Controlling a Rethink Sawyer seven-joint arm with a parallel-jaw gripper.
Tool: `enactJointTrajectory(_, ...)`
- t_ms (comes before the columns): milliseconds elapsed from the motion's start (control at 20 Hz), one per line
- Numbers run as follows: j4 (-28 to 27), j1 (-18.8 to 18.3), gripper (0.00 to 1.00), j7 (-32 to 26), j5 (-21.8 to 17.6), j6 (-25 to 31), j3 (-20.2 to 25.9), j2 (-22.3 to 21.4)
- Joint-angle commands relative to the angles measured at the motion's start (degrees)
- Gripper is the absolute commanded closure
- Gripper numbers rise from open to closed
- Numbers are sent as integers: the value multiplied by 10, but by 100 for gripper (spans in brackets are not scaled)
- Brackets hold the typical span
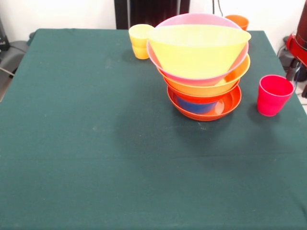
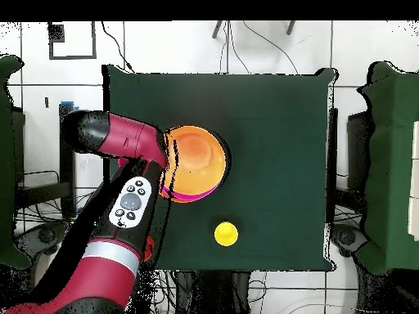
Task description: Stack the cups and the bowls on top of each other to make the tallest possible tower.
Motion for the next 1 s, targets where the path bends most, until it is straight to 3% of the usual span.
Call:
enactJointTrajectory(50, -16, -2, 0, 87, -27, -39, 21, 29)
enactJointTrajectory(500, -14, 8, 0, 109, -2, -64, 34, 43)
enactJointTrajectory(1000, -24, 13, 0, 130, 13, -1, 64, 62)
